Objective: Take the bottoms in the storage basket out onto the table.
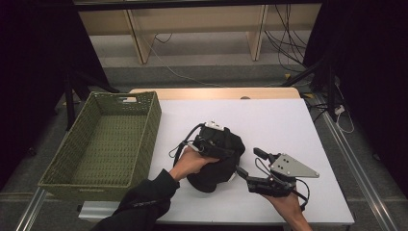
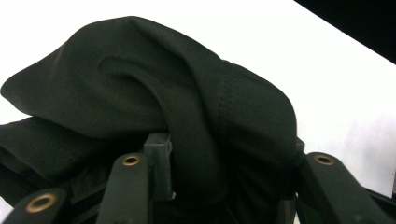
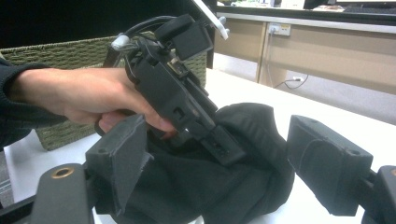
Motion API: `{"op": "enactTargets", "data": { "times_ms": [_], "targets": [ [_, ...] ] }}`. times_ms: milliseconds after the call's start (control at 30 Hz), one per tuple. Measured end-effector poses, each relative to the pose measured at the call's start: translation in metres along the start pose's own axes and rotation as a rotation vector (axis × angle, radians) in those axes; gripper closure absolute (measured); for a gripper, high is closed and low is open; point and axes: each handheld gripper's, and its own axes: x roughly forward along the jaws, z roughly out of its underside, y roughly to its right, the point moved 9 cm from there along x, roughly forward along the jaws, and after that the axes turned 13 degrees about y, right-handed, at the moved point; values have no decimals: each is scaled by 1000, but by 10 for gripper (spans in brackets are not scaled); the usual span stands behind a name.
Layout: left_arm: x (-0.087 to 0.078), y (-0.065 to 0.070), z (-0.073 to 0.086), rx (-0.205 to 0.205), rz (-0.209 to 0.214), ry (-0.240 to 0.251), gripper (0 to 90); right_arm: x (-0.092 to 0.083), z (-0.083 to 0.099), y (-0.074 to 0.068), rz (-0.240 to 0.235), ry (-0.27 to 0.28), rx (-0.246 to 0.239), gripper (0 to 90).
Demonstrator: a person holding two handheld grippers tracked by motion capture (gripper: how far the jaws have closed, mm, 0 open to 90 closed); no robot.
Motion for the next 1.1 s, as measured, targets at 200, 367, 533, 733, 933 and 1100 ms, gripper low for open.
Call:
{"op": "enactTargets", "data": {
  "times_ms": [200,367,533,733,933,1100],
  "targets": [
    [0,0,0,-5,0,-6,394,0,0,0,0,-1,0,219],
    [0,1,-1,0,1,-12,304,0,0,0,1,-1,0,219],
    [1,4,-1,2,5,-22,231,0,0,0,0,-1,1,219],
    [-4,1,-5,7,-8,-21,163,0,0,0,1,0,0,219],
    [-11,-2,-10,1,-22,-8,155,0,0,0,1,-1,-1,219],
    [-15,-5,-14,0,-29,1,154,0,0,0,0,3,-3,219]
  ]
}}
